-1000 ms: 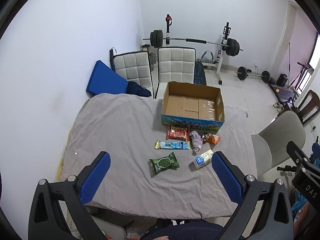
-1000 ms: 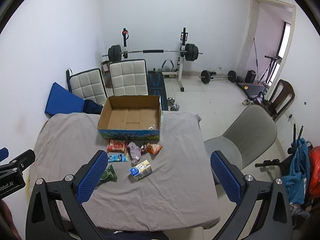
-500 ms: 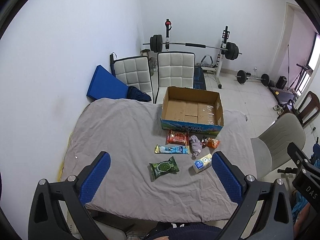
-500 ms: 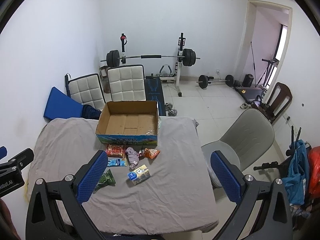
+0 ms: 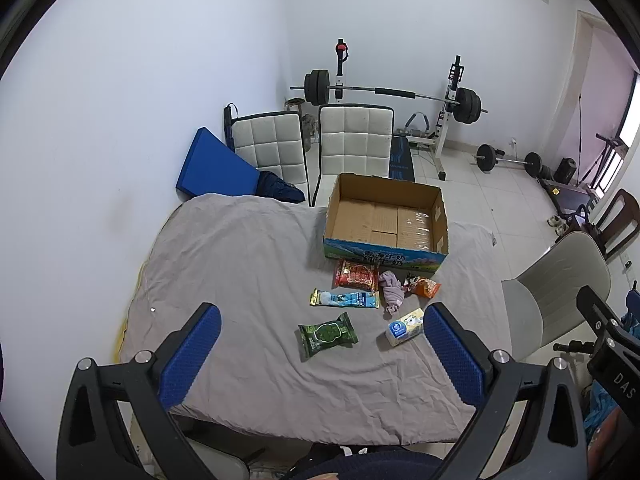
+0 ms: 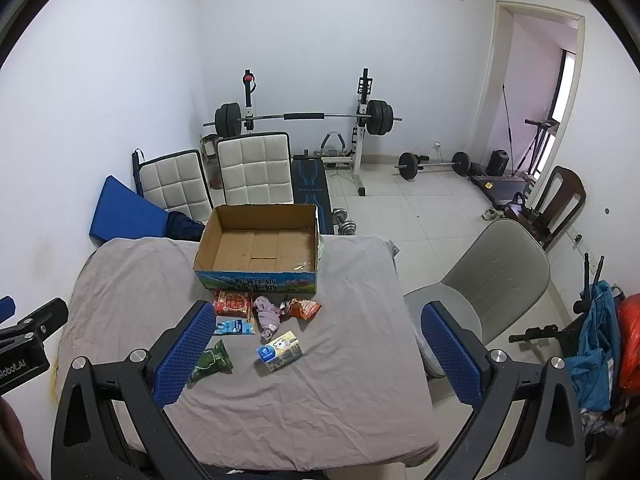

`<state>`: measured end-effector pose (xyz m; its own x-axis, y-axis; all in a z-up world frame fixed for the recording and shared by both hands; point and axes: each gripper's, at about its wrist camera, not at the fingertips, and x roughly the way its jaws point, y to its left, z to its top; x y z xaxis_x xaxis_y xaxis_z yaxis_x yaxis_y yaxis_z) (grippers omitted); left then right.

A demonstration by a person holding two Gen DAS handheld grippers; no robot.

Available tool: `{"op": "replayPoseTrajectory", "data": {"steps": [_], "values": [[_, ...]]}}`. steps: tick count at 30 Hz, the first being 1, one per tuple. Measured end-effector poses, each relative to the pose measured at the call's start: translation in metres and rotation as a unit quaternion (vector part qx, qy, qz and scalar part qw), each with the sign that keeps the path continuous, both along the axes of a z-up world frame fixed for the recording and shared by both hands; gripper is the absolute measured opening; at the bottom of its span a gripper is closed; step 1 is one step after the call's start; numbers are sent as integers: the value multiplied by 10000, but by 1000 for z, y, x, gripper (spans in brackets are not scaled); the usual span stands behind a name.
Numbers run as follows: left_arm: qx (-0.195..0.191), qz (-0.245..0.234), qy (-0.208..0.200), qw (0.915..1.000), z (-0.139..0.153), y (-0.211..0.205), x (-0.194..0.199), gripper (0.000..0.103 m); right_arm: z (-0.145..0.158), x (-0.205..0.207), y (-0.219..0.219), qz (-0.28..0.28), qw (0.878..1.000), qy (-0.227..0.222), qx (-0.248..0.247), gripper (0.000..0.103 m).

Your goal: Organize soft objects

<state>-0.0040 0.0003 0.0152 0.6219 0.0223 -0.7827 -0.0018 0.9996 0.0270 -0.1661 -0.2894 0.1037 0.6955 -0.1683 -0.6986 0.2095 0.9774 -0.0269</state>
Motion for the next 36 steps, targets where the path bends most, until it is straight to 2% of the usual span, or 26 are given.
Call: {"op": "replayPoseTrajectory", "data": {"steps": [36], "values": [[-102, 28, -18, 9999, 6, -5, -3, 103, -1, 1, -1, -75, 10000, -9, 23, 103]]}}
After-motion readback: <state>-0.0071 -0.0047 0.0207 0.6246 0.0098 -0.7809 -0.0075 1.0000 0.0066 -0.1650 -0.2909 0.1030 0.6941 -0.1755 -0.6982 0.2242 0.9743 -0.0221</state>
